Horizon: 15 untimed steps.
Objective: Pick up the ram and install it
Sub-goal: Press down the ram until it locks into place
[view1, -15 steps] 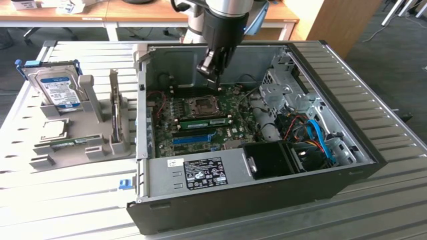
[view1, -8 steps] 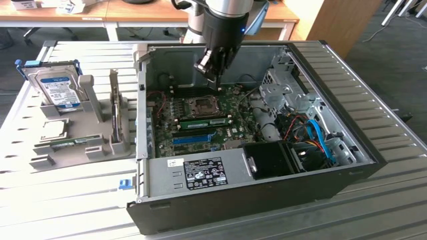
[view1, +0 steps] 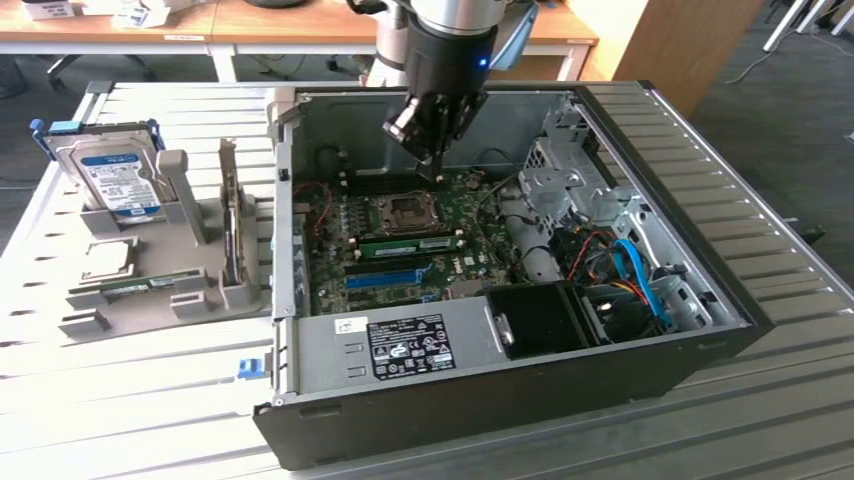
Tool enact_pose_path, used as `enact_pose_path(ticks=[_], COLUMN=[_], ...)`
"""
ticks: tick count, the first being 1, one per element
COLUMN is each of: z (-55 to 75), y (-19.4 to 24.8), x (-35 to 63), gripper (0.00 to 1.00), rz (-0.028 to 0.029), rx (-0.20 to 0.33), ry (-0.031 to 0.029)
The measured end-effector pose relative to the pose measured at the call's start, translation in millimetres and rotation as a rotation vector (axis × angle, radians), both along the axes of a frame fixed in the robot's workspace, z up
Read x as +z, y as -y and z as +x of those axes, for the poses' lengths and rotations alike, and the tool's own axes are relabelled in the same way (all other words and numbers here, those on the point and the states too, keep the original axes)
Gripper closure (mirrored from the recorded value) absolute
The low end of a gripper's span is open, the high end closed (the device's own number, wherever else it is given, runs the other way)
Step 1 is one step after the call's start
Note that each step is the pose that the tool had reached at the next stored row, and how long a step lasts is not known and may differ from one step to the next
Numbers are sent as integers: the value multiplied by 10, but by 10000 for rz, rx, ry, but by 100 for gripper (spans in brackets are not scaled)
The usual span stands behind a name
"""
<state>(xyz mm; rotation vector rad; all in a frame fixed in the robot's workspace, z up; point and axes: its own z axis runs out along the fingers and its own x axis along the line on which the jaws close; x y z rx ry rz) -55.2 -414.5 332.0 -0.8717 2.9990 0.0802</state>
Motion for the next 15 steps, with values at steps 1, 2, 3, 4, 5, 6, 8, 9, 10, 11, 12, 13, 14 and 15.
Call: enact_pose_path(ticks=[1, 2, 3, 4, 5, 6, 8, 9, 10, 11, 12, 13, 14, 15], z=[0, 0, 0, 0, 0, 0, 0, 0, 0, 0, 0, 0, 0, 0], y=[0, 0, 0, 0, 0, 0, 0, 0, 0, 0, 0, 0, 0, 0], x=[-1, -1, -1, -2, -2, -3, -3, -4, -5, -5, -5, -6, -6, -7], gripper=[89, 89, 89, 89, 89, 89, 89, 89, 89, 89, 89, 89, 89, 89], rz=[0, 0, 0, 0, -1, -1, -1, -1, 0, 0, -1, 0, 0, 0], rx=[-180, -371, -549, -731, -910, -1091, -1460, -1641, -1819, -2001, -2179, -2360, -2556, -2735], ry=[0, 0, 0, 0, 0, 0, -1, -1, 0, 0, 0, -1, 0, 0])
